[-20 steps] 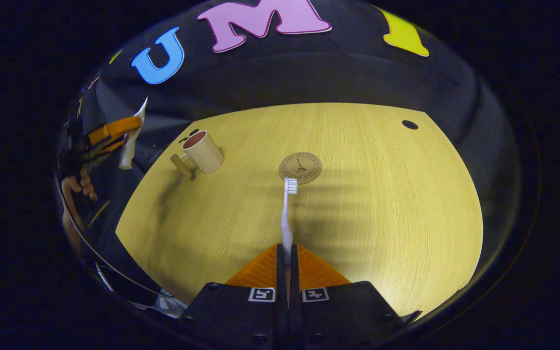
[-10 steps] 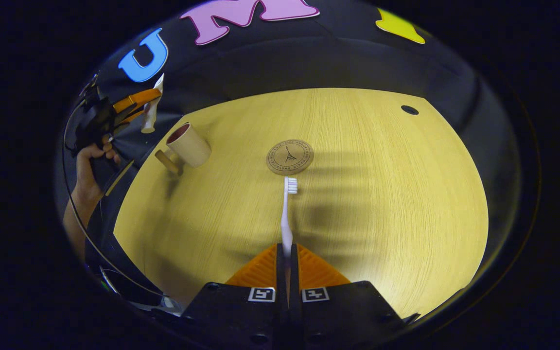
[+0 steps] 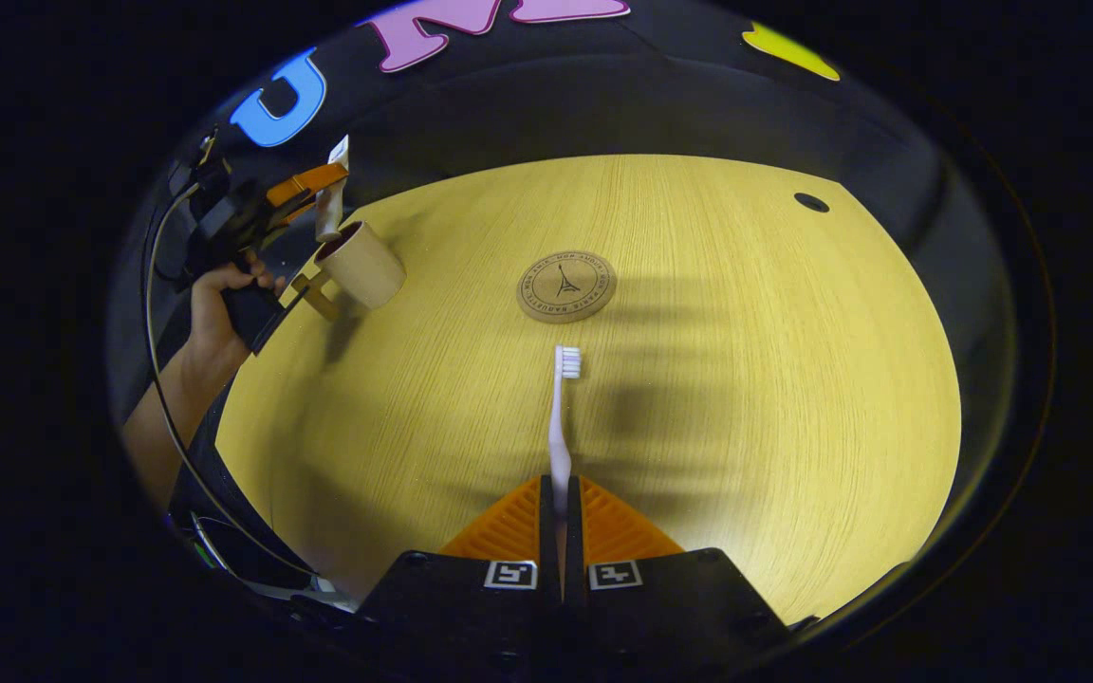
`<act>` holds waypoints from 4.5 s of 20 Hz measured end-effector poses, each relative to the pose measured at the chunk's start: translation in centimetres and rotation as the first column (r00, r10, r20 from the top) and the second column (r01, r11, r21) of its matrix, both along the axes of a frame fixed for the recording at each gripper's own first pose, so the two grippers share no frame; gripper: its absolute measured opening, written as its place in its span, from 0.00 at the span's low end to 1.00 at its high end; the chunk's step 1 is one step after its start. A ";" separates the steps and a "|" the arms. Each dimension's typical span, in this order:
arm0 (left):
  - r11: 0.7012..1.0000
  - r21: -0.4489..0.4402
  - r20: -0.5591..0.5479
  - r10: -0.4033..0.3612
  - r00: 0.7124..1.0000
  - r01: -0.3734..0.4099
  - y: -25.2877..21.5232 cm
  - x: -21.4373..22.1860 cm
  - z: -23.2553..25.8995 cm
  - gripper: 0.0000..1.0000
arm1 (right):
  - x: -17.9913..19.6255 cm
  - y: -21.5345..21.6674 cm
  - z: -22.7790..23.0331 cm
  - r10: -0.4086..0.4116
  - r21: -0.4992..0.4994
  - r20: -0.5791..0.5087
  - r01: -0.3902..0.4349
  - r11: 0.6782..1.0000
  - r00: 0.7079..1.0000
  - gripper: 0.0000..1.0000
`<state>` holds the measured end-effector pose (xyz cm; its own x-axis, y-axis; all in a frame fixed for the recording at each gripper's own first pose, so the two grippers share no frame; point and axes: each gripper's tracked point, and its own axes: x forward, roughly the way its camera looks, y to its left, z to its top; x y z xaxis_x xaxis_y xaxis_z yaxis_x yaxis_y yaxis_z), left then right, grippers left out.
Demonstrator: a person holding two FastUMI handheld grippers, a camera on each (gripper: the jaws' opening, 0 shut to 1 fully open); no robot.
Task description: Put the toothbrush and toothpaste on the desktop into the cup, then pick up the cup and place it on the coaster on the desktop.
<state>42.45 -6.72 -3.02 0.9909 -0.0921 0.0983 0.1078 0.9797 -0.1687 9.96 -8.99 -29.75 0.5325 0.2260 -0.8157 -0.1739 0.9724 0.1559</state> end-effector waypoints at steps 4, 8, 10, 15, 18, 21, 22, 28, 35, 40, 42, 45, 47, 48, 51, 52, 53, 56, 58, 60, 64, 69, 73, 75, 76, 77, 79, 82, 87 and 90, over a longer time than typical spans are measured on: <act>0.998 0.064 -0.034 0.013 0.999 -0.011 0.0 0.4 -2.2 0.23 | 0.1 0.2 -0.1 0.002 -0.003 0.004 -0.002 1.000 1.000 0.05; 0.993 0.117 -0.075 0.027 0.997 -0.018 0.0 -1.5 -3.5 0.26 | 0.4 0.6 0.4 -0.004 0.013 0.015 0.004 1.000 1.000 0.05; 0.989 0.142 -0.111 0.044 0.993 -0.028 0.7 -3.4 -3.9 0.57 | 1.0 1.3 1.4 0.003 0.024 0.045 -0.004 1.000 0.999 0.05; 0.982 0.167 -0.149 0.115 0.982 -0.089 3.8 -12.8 -2.8 0.98 | 3.9 5.9 6.6 0.027 0.123 0.180 -0.050 0.991 0.983 0.05; 0.984 0.154 -0.200 0.116 0.973 -0.085 5.0 -18.9 -4.3 0.98 | 6.9 9.5 11.1 0.040 0.178 0.273 -0.091 0.980 0.961 0.05; 0.987 0.143 -0.235 0.105 0.966 -0.072 5.6 -22.8 -6.2 0.97 | 10.1 13.2 13.2 0.073 0.175 0.345 -0.141 0.974 0.936 0.05; 0.987 0.143 -0.251 0.105 0.962 -0.071 5.9 -23.4 -6.8 0.98 | 11.1 14.2 13.4 0.089 0.160 0.365 -0.156 0.975 0.927 0.05; 0.985 0.163 -0.237 0.099 0.966 -0.061 7.1 -25.4 -5.9 0.98 | 14.8 21.2 16.2 0.130 0.179 0.453 -0.233 0.956 0.882 0.05; 0.978 0.146 -0.210 0.177 0.961 -0.148 11.4 -27.2 -5.5 0.98 | 18.3 26.7 17.4 0.136 0.192 0.547 -0.282 0.940 0.826 0.05; 0.970 0.152 -0.185 0.215 0.959 -0.188 13.9 -27.5 -5.9 0.97 | 20.8 28.4 17.0 0.116 0.178 0.622 -0.284 0.942 0.775 0.05; 0.971 0.154 -0.187 0.212 0.959 -0.185 14.2 -27.3 -6.6 0.97 | 21.5 28.7 16.7 0.097 0.191 0.644 -0.282 0.940 0.759 0.05; 0.972 0.140 -0.187 0.214 0.959 -0.189 14.4 -26.8 -7.9 0.97 | 22.6 28.3 15.7 0.038 0.221 0.668 -0.247 0.943 0.743 0.05; 0.972 0.133 -0.166 0.216 0.962 -0.196 14.3 -26.6 -8.5 0.97 | 22.9 28.2 15.2 0.008 0.240 0.685 -0.237 0.942 0.728 0.05; 0.973 0.133 -0.162 0.211 0.964 -0.190 14.1 -26.5 -8.8 0.97 | 23.0 28.3 14.8 0.000 0.245 0.691 -0.235 0.941 0.723 0.05; 0.973 0.136 -0.166 0.208 0.964 -0.187 14.4 -26.3 -9.9 0.97 | 23.3 28.6 14.7 -0.053 0.284 0.714 -0.220 0.933 0.698 0.05; 0.973 0.131 -0.166 0.210 0.964 -0.189 14.5 -26.3 -10.1 0.97 | 23.4 28.6 14.9 -0.074 0.292 0.731 -0.214 0.932 0.679 0.05; 0.973 0.125 -0.165 0.214 0.963 -0.195 14.7 -26.2 -10.3 0.97 | 23.6 28.7 14.9 -0.081 0.289 0.743 -0.209 0.934 0.664 0.05; 0.971 0.109 -0.170 0.231 0.958 -0.215 15.4 -26.4 -11.1 0.97 | 23.6 29.0 13.2 -0.072 0.274 0.741 -0.203 0.940 0.668 0.05; 0.968 0.106 -0.176 0.242 0.954 -0.226 15.9 -26.3 -11.9 0.97 | 23.3 28.6 12.4 -0.073 0.261 0.748 -0.192 0.946 0.660 0.05; 0.968 0.106 -0.187 0.245 0.951 -0.229 16.1 -26.4 -12.7 0.97 | 23.1 28.3 11.8 -0.082 0.257 0.757 -0.180 0.949 0.648 0.05; 0.969 0.123 -0.200 0.235 0.951 -0.213 15.5 -25.7 -13.8 0.97 | 22.7 27.2 11.0 -0.123 0.267 0.757 -0.133 0.954 0.642 0.16; 0.979 0.134 -0.197 0.180 0.964 -0.155 13.2 -23.8 -12.8 0.97 | 21.1 23.6 10.6 -0.098 0.211 0.764 -0.103 0.972 0.638 0.75; 0.982 0.180 -0.166 0.086 0.982 -0.056 10.4 -21.1 -10.0 0.97 | 20.4 17.2 10.7 -0.131 0.182 0.739 -0.008 0.983 0.661 0.98; 0.979 0.205 -0.170 0.030 0.985 0.006 9.1 -19.4 -9.1 0.97 | 20.4 13.4 10.6 -0.148 0.157 0.729 0.047 0.987 0.668 0.98; 0.977 0.210 -0.184 0.003 0.983 0.037 8.5 -18.8 -8.9 0.97 | 20.2 11.3 10.7 -0.164 0.149 0.728 0.080 0.986 0.665 0.98; 0.975 0.210 -0.201 -0.023 0.979 0.066 7.8 -18.0 -8.8 0.97 | 20.2 9.4 10.9 -0.180 0.143 0.729 0.111 0.984 0.660 0.98; 0.970 0.214 -0.241 -0.059 0.969 0.113 7.0 -16.8 -8.9 0.97 | 19.6 5.8 11.0 -0.207 0.127 0.728 0.168 0.978 0.654 0.98; 0.955 0.248 -0.304 -0.082 0.949 0.162 6.7 -14.9 -9.5 0.98 | 18.8 0.9 10.9 -0.233 0.099 0.722 0.236 0.967 0.651 0.98; 0.926 0.285 -0.425 -0.110 0.899 0.248 6.0 -11.9 -10.9 0.98 | 17.5 -5.5 10.2 -0.289 0.086 0.705 0.327 0.941 0.647 0.98; 0.912 0.259 -0.522 -0.146 0.840 0.319 5.1 -10.8 -12.5 0.98 | 16.7 -8.4 9.9 -0.305 0.072 0.705 0.362 0.929 0.641 0.98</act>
<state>31.67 -1.66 -15.56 0.8461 -0.2666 -0.4615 0.3296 0.9422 0.0601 26.71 -17.34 -19.85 0.9753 -0.1228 -0.1839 0.1354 0.9891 0.0578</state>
